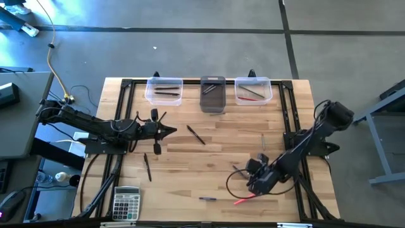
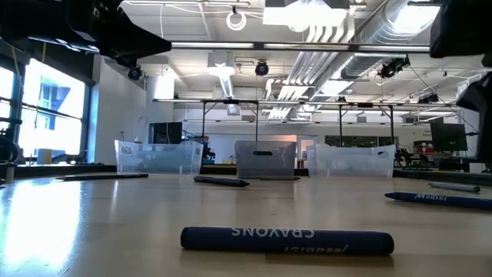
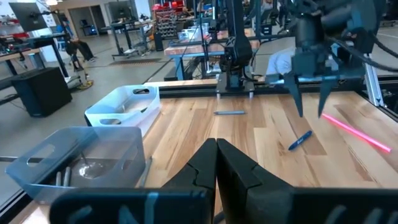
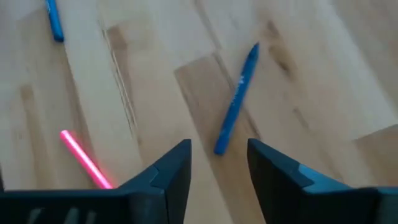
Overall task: Sort crayons/erasers/pens/pencils in bins
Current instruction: Put the blue crayon into the black bin
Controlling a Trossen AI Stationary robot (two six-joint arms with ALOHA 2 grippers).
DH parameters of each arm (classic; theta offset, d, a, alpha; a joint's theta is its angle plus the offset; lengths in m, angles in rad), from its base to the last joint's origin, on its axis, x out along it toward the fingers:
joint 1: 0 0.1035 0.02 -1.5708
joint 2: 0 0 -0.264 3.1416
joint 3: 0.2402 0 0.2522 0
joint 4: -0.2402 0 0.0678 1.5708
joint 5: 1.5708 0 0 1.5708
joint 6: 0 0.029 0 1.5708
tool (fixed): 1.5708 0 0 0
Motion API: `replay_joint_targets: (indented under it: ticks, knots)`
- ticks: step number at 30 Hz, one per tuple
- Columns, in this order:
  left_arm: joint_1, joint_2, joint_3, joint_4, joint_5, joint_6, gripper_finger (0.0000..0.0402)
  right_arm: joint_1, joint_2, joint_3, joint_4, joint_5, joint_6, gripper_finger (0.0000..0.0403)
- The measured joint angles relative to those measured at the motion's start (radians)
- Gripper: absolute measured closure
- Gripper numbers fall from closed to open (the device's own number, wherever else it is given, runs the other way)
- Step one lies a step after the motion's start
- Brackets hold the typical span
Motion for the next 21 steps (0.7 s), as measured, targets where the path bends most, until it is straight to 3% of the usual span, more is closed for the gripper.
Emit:
replay_joint_targets:
  ticks: [13, 21]
  knots:
    - [0.000, 0.000, 0.000, -0.003, 0.004, -0.026, 0.0401, 0.009, 0.240, 0.114, -0.080, 0.092, 0.095, 0.0256]
    - [0.000, 0.000, 0.000, -0.005, 0.021, -0.063, 0.0401, -0.003, 0.270, 0.127, -0.096, 0.085, 0.110, 0.0318]
